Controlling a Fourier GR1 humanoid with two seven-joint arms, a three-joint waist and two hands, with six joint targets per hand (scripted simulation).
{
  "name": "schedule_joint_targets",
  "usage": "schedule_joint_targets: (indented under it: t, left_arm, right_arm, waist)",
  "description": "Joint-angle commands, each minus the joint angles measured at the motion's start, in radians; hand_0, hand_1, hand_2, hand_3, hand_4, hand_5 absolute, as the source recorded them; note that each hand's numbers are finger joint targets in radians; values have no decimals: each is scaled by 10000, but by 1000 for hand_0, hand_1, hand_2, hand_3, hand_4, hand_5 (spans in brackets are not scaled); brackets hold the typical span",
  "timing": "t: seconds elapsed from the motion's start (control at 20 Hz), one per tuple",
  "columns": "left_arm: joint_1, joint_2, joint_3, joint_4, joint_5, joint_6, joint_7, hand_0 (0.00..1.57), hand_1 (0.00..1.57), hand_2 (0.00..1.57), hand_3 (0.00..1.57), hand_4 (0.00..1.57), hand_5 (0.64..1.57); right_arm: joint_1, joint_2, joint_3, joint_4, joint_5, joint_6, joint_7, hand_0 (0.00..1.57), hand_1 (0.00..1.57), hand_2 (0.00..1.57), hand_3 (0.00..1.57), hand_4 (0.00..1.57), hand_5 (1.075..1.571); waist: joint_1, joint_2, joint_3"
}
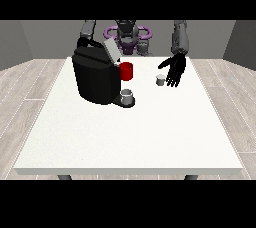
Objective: Insert the coffee pod into the coffee machine and close the lid
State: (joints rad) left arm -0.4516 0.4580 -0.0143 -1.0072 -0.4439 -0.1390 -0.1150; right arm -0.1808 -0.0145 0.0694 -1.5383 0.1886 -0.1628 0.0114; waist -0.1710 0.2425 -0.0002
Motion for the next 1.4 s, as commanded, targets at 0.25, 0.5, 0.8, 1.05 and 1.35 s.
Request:
schedule_joint_targets:
  t: [0.25, 0.5, 0.8, 1.05, 1.35]
  left_arm:
    - [-1107, -572, -519, 1138, -1789, 1617, -267, 888, 888, 963, 816, 384, 1571]
    - [-1092, -120, -763, 2056, -2610, 1747, -847, 924, 924, 1016, 845, 413, 1571]
    - [-1179, -457, -1692, 2253, -3678, 1161, -216, 877, 877, 1003, 820, 284, 1571]
    - [-2006, -189, -1373, 2831, -4001, 995, -541, 760, 760, 978, 856, 400, 1571]
    - [-1782, -868, -1224, 3222, -4196, 1158, -812, 1149, 1149, 1257, 1162, 466, 1571]
  right_arm:
    - [-1039, -84, -276, 767, 8, 67, 742, 0, 0, 0, 0, 0, 1571]
    - [-639, -2, 126, 789, 79, 176, 507, 0, 0, 0, 0, 0, 1571]
    - [-396, 139, 164, 1851, -76, -156, -279, 0, 0, 0, 0, 0, 1571]
    - [-1247, 15, -645, 2471, -345, 45, -884, 0, 0, 0, 0, 0, 1571]
    - [-595, -236, -840, 2672, -714, 526, -569, 0, 0, 0, 0, 0, 1571]
  waist:
    - [128, 92, -1]
    - [-33, 170, -3]
    - [187, -192, 4]
    - [278, 255, 3]
    - [244, -685, 1]
